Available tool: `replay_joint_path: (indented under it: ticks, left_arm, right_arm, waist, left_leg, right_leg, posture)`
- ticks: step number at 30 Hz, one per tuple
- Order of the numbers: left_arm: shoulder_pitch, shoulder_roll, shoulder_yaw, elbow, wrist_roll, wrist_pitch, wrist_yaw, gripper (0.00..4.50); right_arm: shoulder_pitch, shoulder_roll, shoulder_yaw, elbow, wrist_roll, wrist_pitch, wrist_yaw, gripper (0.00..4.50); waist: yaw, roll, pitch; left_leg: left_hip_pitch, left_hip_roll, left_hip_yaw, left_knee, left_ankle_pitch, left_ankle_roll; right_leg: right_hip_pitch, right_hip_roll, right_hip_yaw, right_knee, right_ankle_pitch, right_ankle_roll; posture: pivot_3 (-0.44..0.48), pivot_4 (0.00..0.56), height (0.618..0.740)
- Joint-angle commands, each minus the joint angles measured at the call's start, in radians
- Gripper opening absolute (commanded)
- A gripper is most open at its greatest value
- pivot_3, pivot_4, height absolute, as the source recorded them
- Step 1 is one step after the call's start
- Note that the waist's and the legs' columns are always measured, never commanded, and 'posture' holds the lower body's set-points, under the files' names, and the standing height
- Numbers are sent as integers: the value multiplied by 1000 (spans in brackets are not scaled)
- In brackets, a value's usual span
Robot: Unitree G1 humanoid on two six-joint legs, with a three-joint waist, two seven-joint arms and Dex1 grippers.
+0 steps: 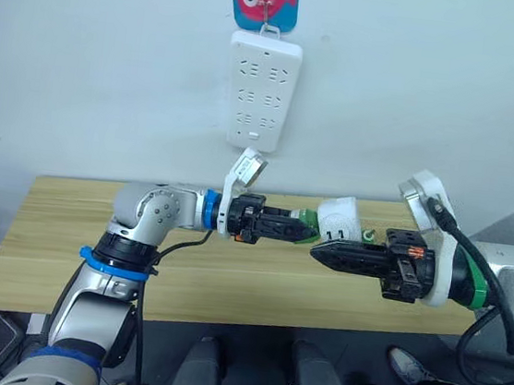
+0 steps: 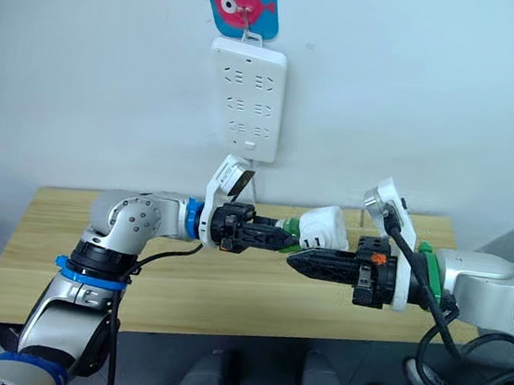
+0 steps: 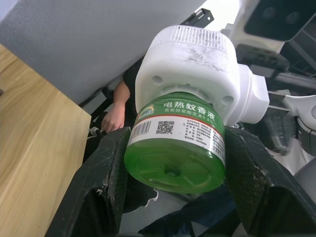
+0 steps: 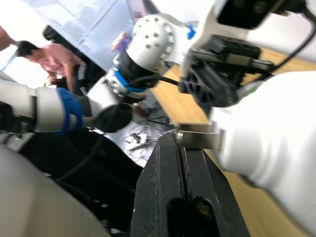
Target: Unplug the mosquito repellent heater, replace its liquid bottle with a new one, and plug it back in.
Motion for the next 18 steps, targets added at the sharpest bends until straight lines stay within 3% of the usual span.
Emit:
replay_joint_path:
  ticks: [1,11,18]
  left_arm:
    - [23,12,-37,-76,8,-24,-25,2488]
    - [43,21,-58,-99,14,-46,-34,2488]
    - [31,18,-50,-68,27,-68,-25,2488]
  right_arm:
    - [-48,11,-16,-1,89,-47,-35,5]
    - [-77,53,-3,18,107,-70,-135,5]
    - [-5,-10,-39,-21,103,-13,-65,5]
  waist:
    - [0,0,0]
    - [0,0,0]
    - [1,0,0]
  left_leg:
    - [0,0,0,0,0,0]
    - [0,0,0,0,0,0]
    - [0,0,0,0,0,0]
  right_leg:
    - [0,0,0,0,0,0]
    - [0,0,0,0,0,0]
    - [0,0,0,0,0,0]
  posture:
    - [-169,264,740]
    - [-172,261,740]
    - [-172,268,740]
